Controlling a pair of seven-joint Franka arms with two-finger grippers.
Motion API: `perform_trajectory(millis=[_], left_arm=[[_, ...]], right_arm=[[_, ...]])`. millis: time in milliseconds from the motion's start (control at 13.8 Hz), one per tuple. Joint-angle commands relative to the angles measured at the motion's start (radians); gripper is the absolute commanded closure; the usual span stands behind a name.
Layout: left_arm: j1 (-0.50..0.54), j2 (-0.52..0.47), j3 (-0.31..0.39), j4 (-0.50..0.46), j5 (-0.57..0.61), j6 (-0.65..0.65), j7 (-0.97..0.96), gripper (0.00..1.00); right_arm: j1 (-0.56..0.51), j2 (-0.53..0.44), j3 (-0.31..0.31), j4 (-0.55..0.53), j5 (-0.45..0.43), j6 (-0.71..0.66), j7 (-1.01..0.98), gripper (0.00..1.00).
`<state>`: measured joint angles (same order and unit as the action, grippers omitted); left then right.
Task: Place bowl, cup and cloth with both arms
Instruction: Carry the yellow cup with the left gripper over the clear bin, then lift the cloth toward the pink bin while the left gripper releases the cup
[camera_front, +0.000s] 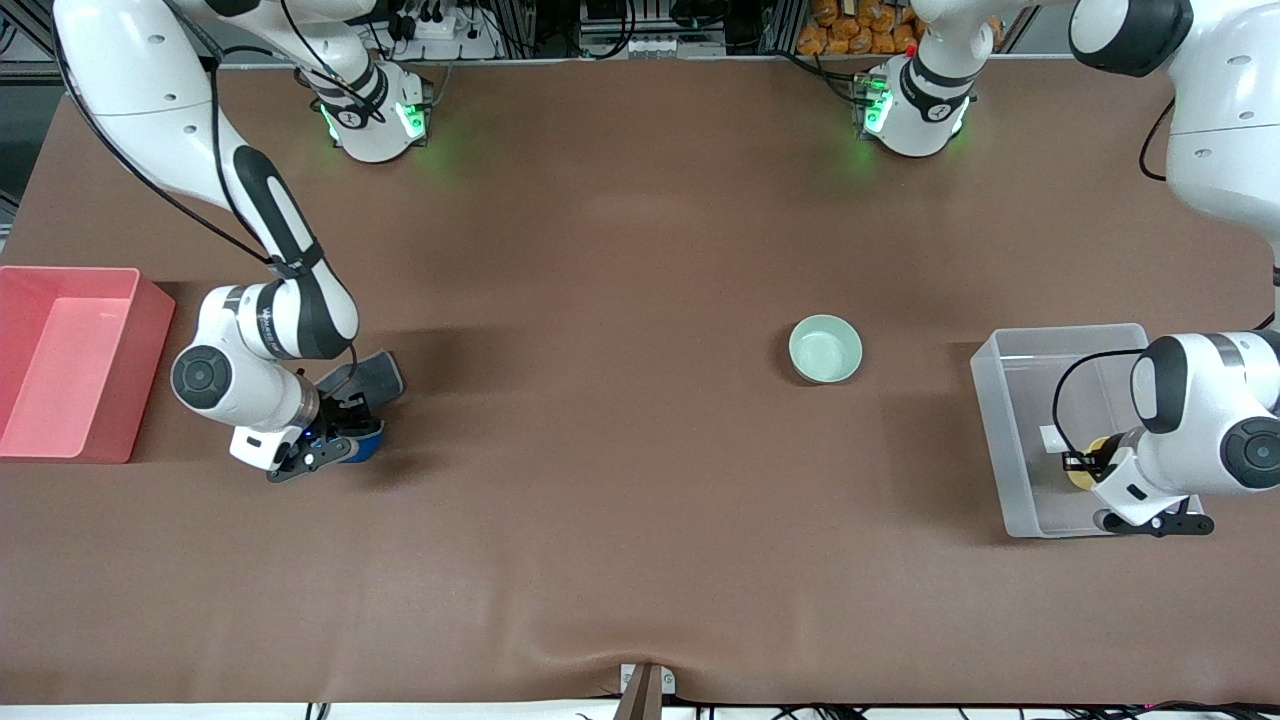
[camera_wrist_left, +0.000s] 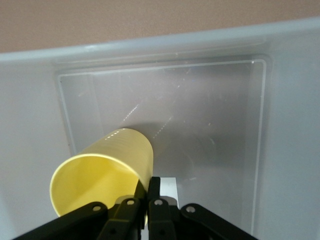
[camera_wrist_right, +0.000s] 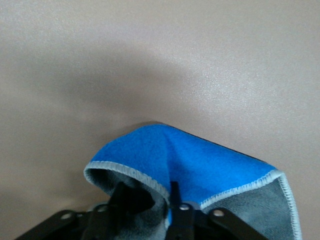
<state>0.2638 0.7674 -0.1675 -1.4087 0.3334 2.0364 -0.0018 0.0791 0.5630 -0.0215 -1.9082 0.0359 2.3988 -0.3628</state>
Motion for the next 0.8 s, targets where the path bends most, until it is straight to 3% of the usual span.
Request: perform_trajectory(millis=[0, 73, 145, 218, 727], left_arm=[[0.009, 0.021, -0.004, 0.016, 0.027, 0.021, 0.013, 0.66], [0.009, 0.021, -0.003, 0.016, 0.027, 0.021, 0.013, 0.54], [0.009, 0.02, -0.003, 0.016, 0.029, 0.021, 0.013, 0.08], [0.008, 0.017, -0.004, 0.016, 0.029, 0.021, 0.011, 0.0], [0.002, -0.069, -0.007, 0.017, 0.027, -0.05, 0.013, 0.0]], right_arm=[[-0.001, 0.0, 0.003, 0.0, 0.004, 0.011, 0.005, 1.0], [0.001, -0.003, 0.003, 0.0, 0.004, 0.011, 0.005, 1.0], [0.001, -0.012, 0.005, 0.001, 0.004, 0.013, 0.004, 1.0], [0.001, -0.027, 0.005, 0.005, 0.004, 0.016, 0.004, 1.0], [-0.008, -0.182, 0.003, 0.003, 0.002, -0.07, 0.005, 1.0]])
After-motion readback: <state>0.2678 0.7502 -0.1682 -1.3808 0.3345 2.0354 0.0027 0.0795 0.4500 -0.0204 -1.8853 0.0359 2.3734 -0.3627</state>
